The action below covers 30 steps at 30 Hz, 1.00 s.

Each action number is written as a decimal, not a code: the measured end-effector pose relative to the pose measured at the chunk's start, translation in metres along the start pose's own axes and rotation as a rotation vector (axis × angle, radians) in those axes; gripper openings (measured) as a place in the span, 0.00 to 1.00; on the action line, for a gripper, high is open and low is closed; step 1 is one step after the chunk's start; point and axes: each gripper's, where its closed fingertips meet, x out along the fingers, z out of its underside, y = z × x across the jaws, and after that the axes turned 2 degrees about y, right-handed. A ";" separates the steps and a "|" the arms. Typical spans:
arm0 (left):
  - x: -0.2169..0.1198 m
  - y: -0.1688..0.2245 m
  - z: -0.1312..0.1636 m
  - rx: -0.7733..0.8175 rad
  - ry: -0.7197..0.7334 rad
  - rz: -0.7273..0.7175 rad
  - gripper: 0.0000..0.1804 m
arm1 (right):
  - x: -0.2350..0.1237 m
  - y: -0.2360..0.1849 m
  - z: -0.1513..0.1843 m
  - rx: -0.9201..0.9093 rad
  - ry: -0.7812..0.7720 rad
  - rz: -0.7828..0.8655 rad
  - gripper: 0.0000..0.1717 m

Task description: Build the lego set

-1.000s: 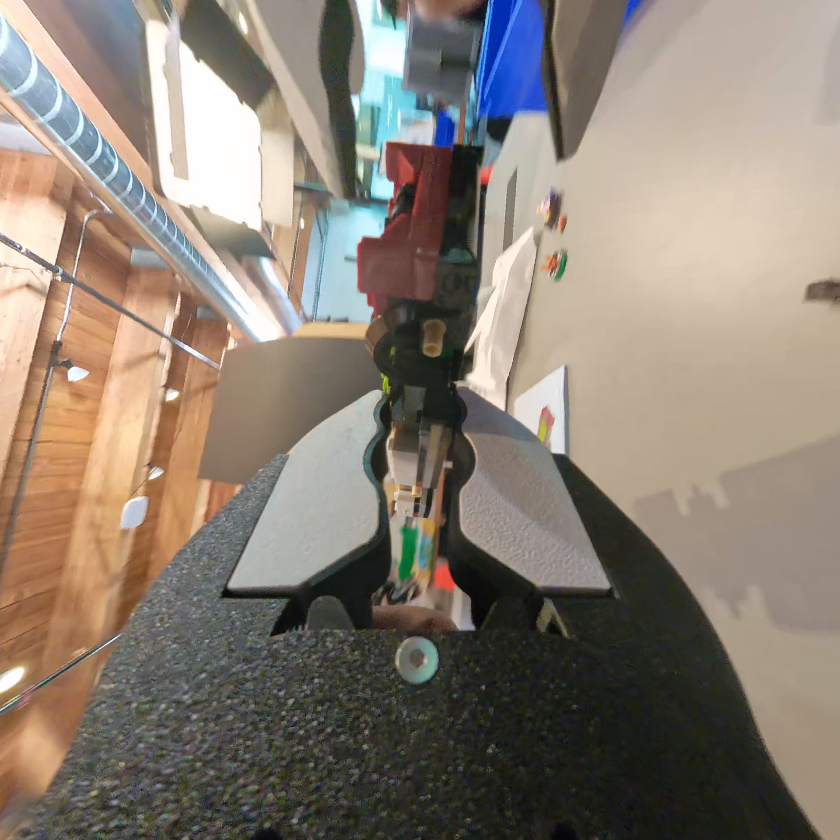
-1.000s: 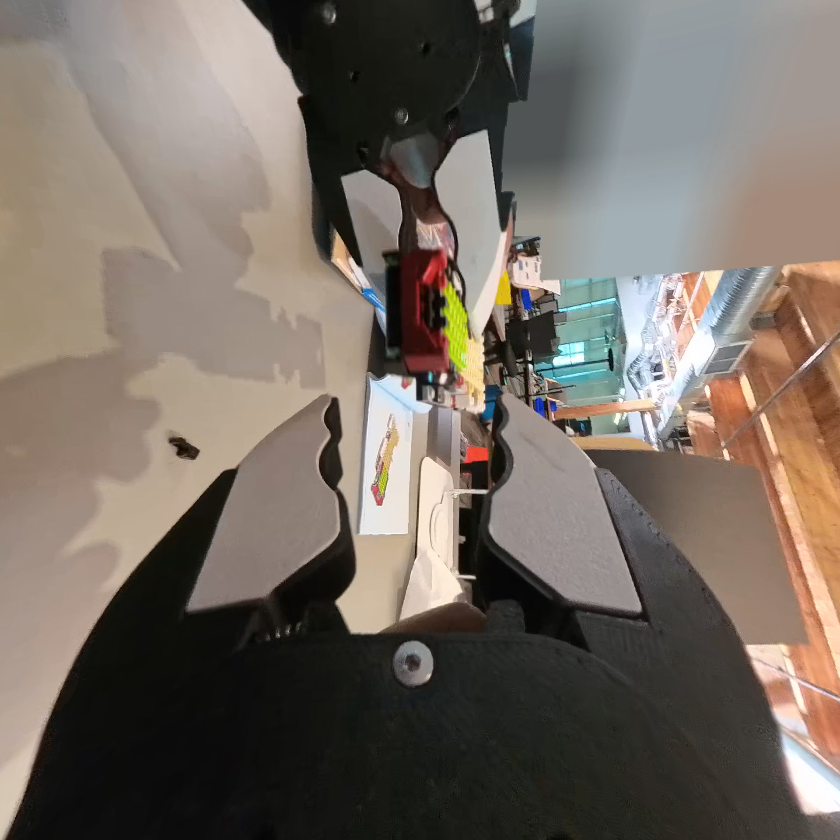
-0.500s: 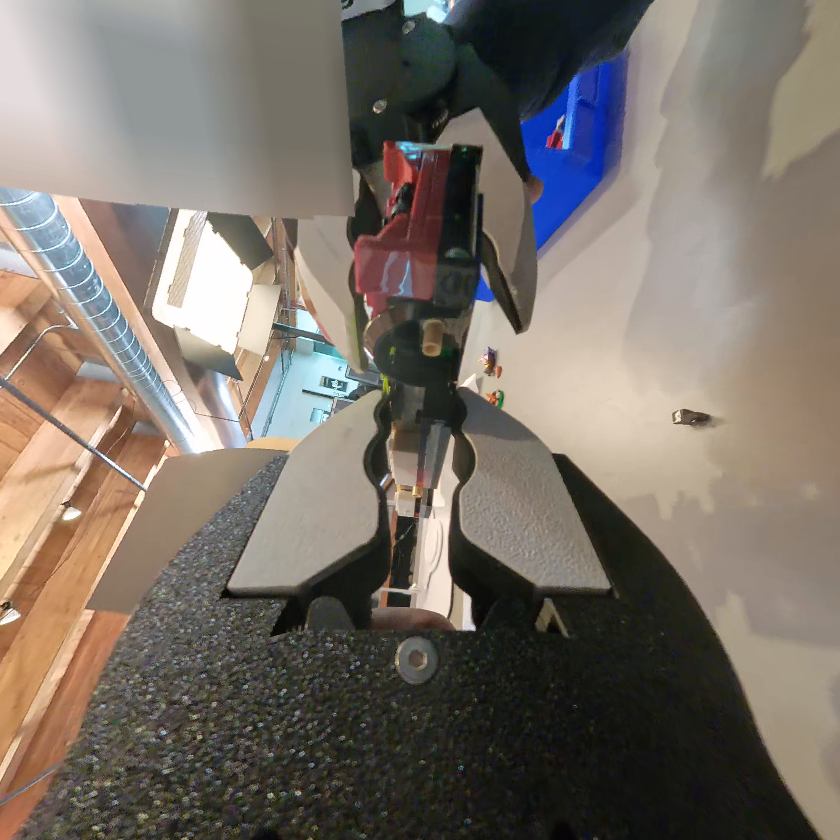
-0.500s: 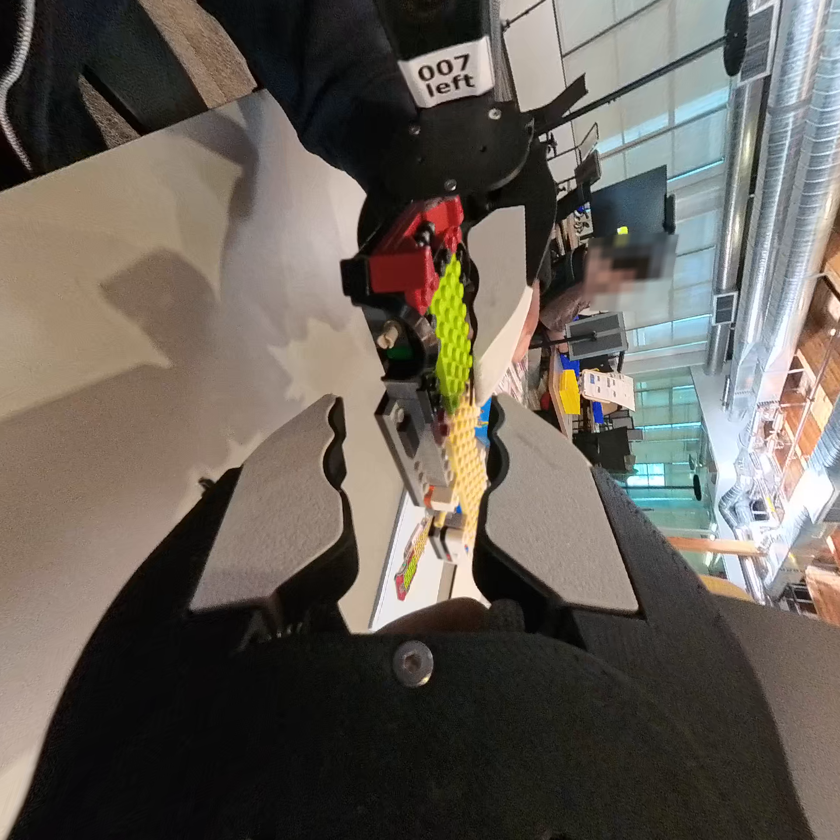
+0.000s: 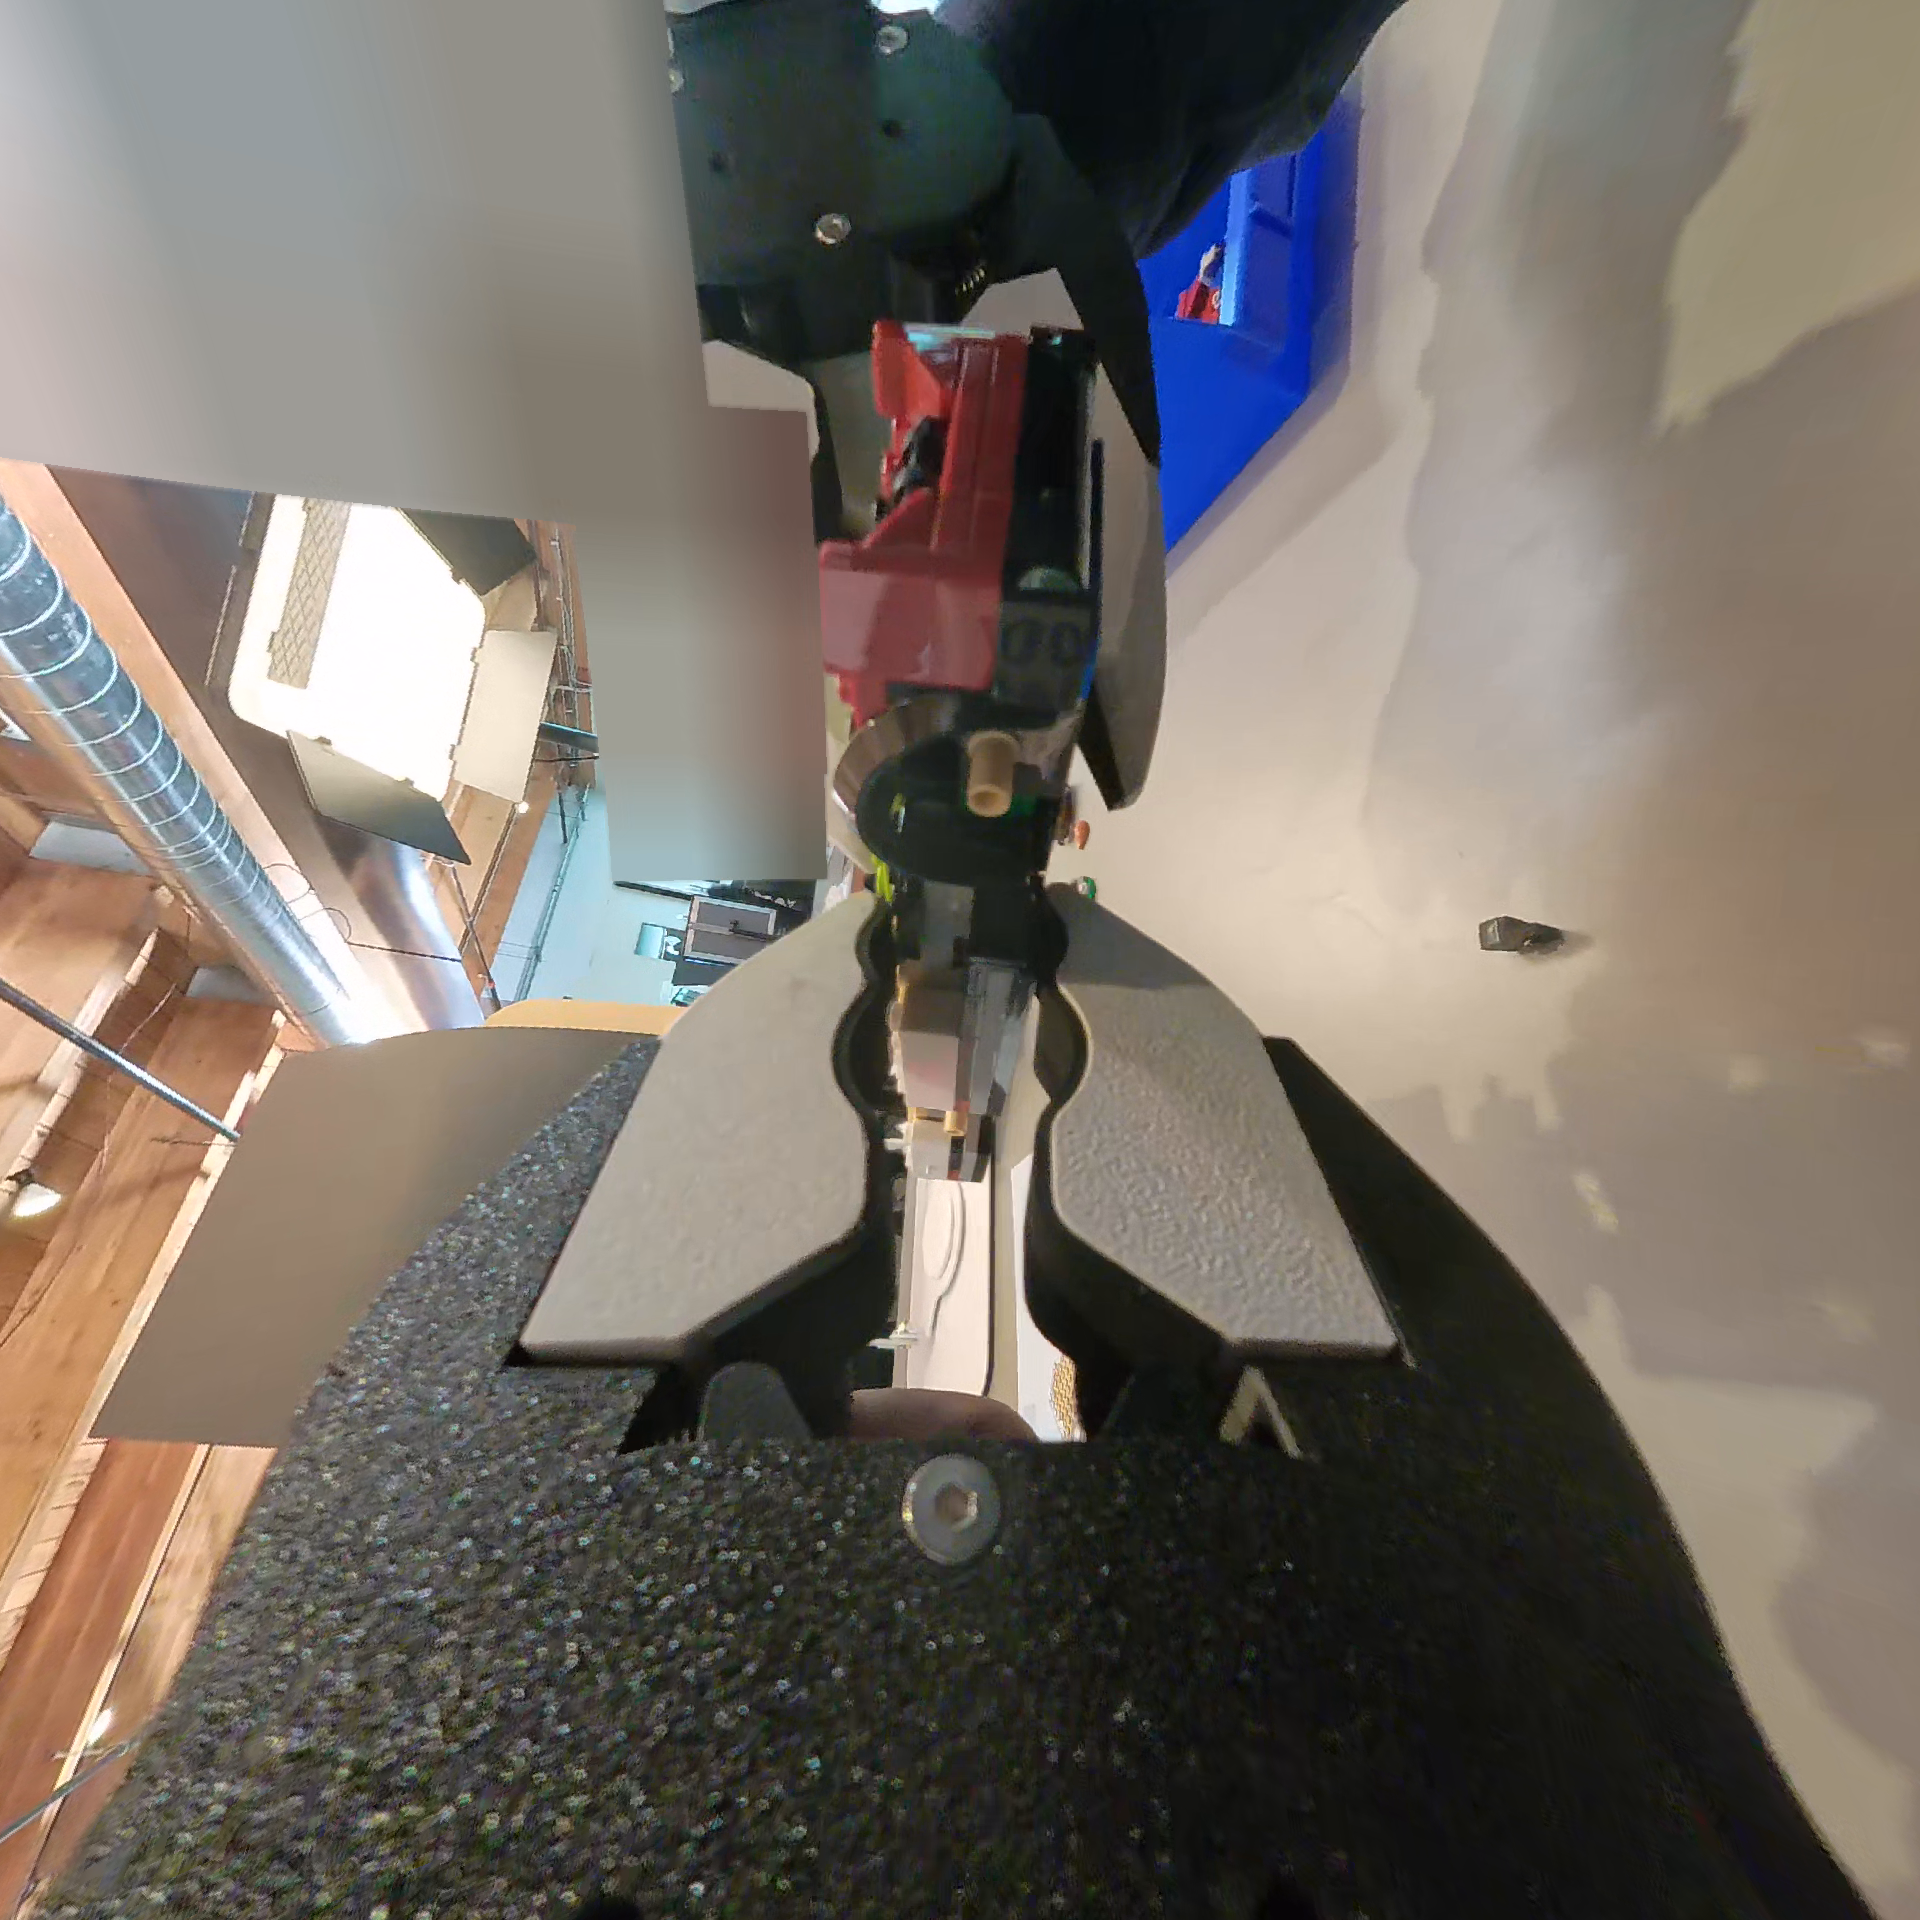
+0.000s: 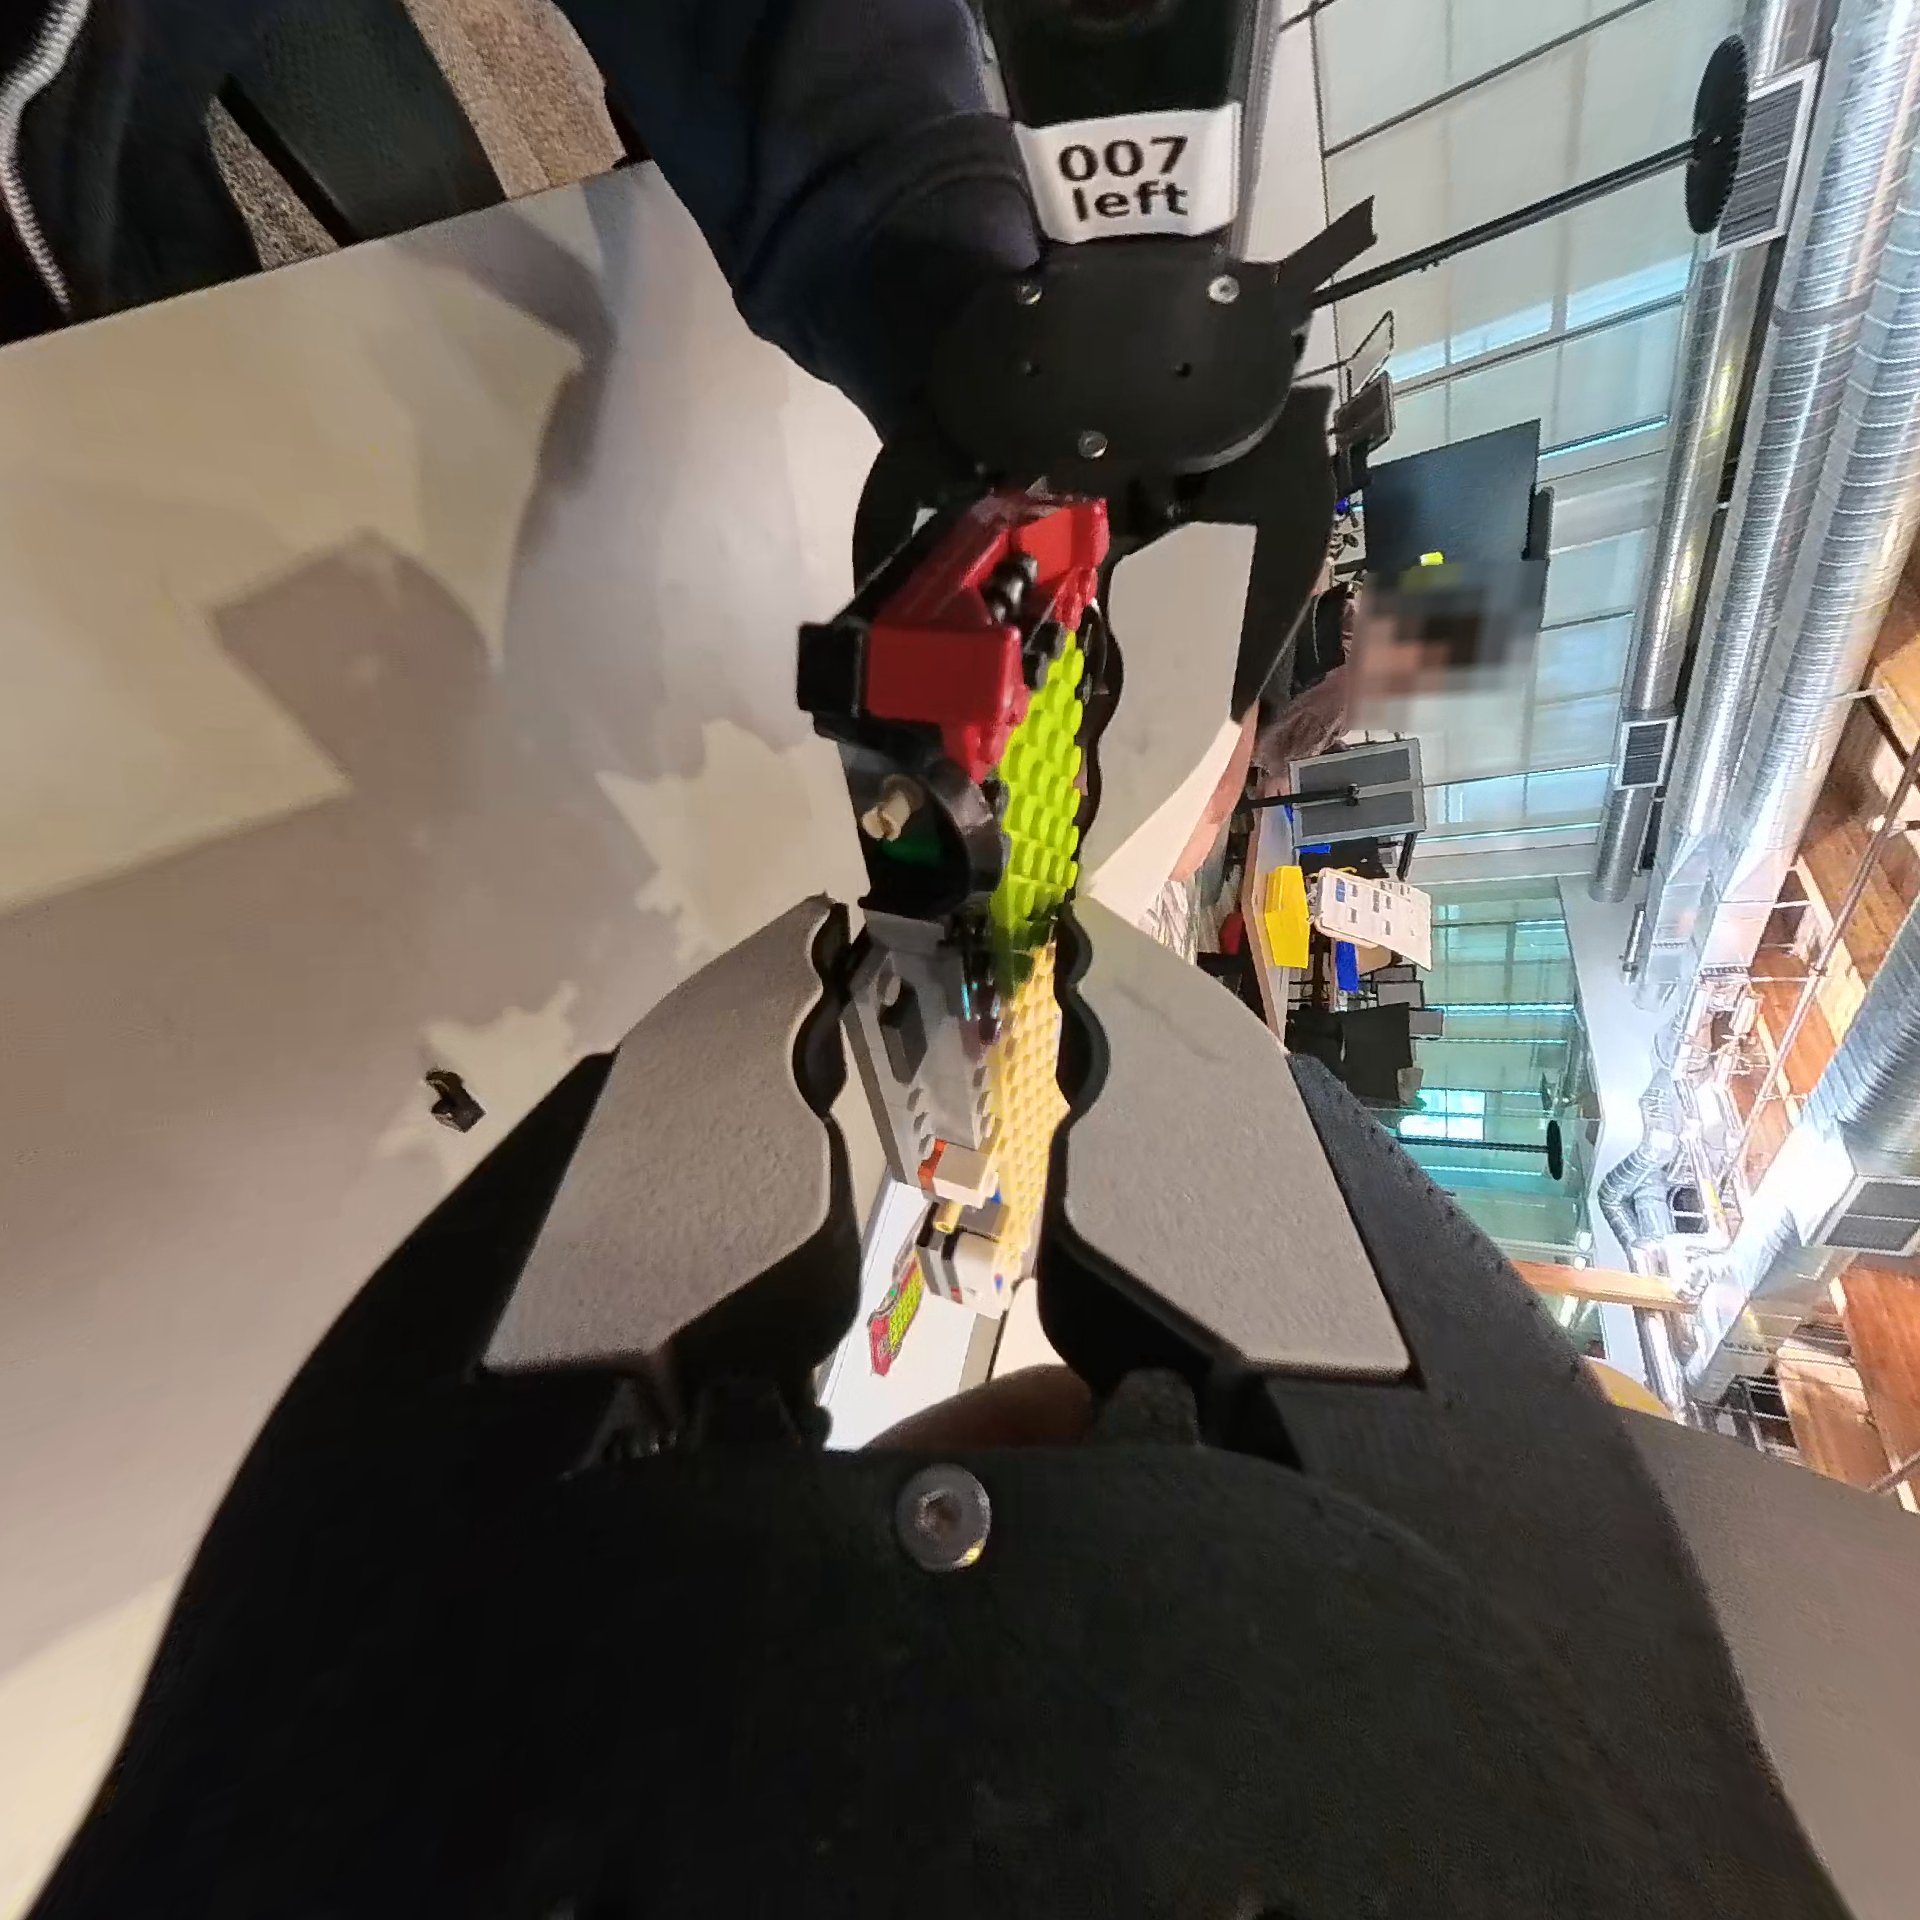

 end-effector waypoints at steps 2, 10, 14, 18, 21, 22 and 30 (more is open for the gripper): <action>0.001 0.000 0.001 -0.008 -0.001 0.001 0.13 | 0.000 0.000 0.001 -0.012 -0.004 0.004 0.22; 0.002 0.001 0.000 -0.007 -0.002 0.007 0.14 | -0.001 -0.001 0.002 -0.044 -0.012 0.010 0.21; 0.001 -0.003 0.000 -0.009 -0.002 -0.023 0.13 | -0.003 0.003 0.003 -0.031 -0.010 0.043 0.21; -0.001 -0.007 -0.002 -0.024 0.014 -0.029 0.13 | -0.010 0.010 0.001 0.016 0.018 0.077 0.24; 0.000 -0.004 0.000 -0.015 0.000 -0.021 0.14 | -0.011 0.008 -0.001 0.005 0.025 0.066 0.26; 0.000 -0.005 0.000 -0.019 0.000 -0.021 0.14 | -0.010 0.007 -0.003 0.003 0.030 0.061 0.26; 0.002 0.003 -0.002 -0.009 -0.002 0.041 0.14 | -0.004 -0.006 -0.007 -0.005 0.056 -0.029 0.27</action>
